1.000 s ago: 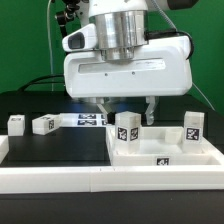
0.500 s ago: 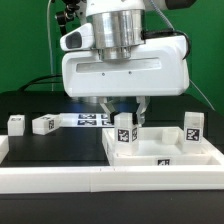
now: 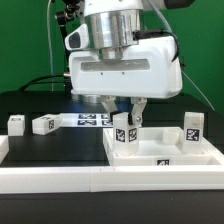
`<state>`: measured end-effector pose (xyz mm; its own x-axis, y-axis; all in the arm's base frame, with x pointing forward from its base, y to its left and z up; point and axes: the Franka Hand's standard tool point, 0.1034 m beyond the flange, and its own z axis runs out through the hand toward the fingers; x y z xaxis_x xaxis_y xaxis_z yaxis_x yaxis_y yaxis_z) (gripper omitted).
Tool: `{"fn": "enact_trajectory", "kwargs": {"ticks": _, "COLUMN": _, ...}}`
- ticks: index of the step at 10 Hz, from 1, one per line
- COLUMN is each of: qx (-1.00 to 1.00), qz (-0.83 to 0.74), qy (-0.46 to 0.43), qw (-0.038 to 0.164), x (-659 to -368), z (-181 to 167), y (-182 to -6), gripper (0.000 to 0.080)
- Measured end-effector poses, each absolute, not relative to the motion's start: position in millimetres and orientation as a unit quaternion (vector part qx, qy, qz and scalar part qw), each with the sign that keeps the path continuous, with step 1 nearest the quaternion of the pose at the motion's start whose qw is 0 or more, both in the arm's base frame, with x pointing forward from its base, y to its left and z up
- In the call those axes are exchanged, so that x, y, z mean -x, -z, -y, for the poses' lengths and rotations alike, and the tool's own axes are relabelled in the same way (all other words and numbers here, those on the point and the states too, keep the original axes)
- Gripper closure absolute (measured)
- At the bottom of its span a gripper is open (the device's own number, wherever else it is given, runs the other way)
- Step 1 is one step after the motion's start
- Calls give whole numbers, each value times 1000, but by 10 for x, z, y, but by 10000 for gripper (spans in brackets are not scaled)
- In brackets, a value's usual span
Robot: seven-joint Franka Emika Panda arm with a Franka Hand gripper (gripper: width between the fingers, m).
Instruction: Assemble square table
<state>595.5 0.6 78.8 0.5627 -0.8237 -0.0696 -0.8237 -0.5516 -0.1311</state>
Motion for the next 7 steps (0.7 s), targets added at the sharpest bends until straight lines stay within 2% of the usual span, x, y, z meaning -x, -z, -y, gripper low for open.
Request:
{"fn": "enact_trajectory", "kwargs": {"ticks": 2, "qx": 808, "qz": -584, "qy": -13, "qw": 81, "x": -5949, "z": -38, "y": -785, "gripper": 506}}
{"fn": "enact_trajectory", "kwargs": {"ticks": 7, "qx": 684, "qz": -724, "qy": -20, "qw": 85, "x": -5966, "z": -51, "y": -785, "gripper": 506}}
